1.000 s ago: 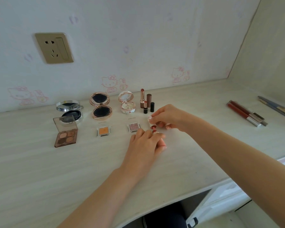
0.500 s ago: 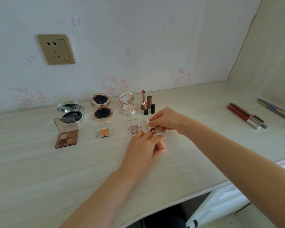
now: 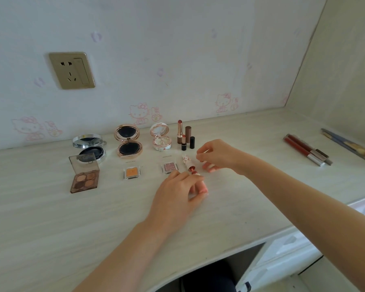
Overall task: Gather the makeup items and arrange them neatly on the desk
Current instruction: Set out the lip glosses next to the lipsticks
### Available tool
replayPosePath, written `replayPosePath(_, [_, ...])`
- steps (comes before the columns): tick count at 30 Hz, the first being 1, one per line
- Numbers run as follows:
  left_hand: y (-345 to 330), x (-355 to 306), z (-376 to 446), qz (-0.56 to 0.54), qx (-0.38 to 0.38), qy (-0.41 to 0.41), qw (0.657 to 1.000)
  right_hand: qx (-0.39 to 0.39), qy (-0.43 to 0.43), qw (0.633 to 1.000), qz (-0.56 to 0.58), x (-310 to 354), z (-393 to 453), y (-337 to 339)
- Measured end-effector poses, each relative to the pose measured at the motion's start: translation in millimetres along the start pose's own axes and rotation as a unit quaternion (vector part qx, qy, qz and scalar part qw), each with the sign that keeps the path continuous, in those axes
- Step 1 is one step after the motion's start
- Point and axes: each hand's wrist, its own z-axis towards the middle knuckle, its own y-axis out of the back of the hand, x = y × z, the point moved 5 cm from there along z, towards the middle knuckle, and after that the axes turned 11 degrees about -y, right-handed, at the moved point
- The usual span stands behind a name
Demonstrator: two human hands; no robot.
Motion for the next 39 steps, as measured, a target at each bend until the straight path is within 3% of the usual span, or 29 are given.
replayPosePath(4, [3.7,3.4,-1.0,-0.003,0.003,0.009,1.000,-0.094,0.069,0.981,-0.157,-2.8,-13.0,11.0])
replayPosePath(8, [8.7,-0.7,5.7,0.004,-0.007,0.001,1.000,-0.117,0.122,0.956,-0.241,-16.4,-25.7,15.9])
replayPosePath(18, [-18.7,-30.2,75.0,0.006,0.021,-0.045,0.999,-0.179,0.109,0.939,-0.271,-75.8,-44.5,77.5])
replayPosePath(30, [-130.6,-76.8,169.4,-0.004,0.130,-0.112,0.985,-0.292,0.011,0.914,-0.283,-158.3,-51.7,173.8])
replayPosePath(39, [-192.6,-96.5,233.4,0.006,0.187,-0.136,0.973,-0.347,-0.011,0.885,-0.311,-198.5,-41.1,198.2])
